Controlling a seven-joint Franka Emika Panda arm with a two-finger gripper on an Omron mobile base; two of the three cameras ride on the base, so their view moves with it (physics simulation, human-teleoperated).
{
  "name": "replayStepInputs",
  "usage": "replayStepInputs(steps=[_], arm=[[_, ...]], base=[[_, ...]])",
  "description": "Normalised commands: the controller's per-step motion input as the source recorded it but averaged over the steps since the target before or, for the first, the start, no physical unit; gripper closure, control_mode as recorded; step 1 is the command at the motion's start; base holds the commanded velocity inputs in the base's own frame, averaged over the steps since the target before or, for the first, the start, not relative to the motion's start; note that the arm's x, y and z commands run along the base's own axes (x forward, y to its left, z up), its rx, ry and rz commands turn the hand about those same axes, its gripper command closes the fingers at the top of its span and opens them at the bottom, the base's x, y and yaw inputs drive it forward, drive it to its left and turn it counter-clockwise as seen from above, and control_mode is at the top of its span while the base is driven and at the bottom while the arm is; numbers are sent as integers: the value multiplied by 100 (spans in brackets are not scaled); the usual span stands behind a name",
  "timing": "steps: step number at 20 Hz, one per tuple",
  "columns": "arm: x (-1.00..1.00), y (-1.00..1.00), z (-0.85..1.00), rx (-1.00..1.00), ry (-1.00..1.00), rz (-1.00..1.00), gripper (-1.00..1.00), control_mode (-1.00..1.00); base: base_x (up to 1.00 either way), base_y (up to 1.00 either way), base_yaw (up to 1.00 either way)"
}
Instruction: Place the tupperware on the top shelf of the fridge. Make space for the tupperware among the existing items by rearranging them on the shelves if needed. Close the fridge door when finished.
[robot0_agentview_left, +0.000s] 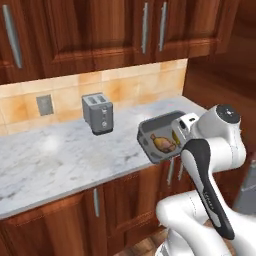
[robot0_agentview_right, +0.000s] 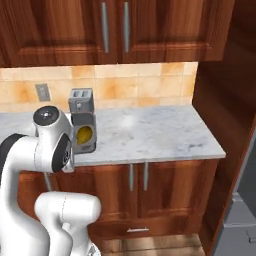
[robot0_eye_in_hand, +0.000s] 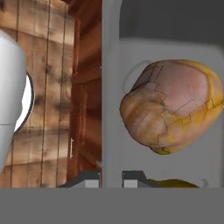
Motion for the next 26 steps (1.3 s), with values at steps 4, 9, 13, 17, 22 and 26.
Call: replayStepInputs(steps=[4, 9, 13, 17, 22, 26], arm=[[0, 0, 0, 0, 0, 0, 100, 100], [0, 0, 0, 0, 0, 0, 100, 100], [0, 0, 0, 0, 0, 0, 100, 100], [0, 0, 0, 0, 0, 0, 100, 100], [0, 0, 0, 0, 0, 0, 100, 100], [0, 0, 0, 0, 0, 0, 100, 100]], base=[[-58, -30, -62], [-45, -37, -61], [-2, -70, -59], [4, -62, -55], [29, -40, -44], [55, -32, -37]])
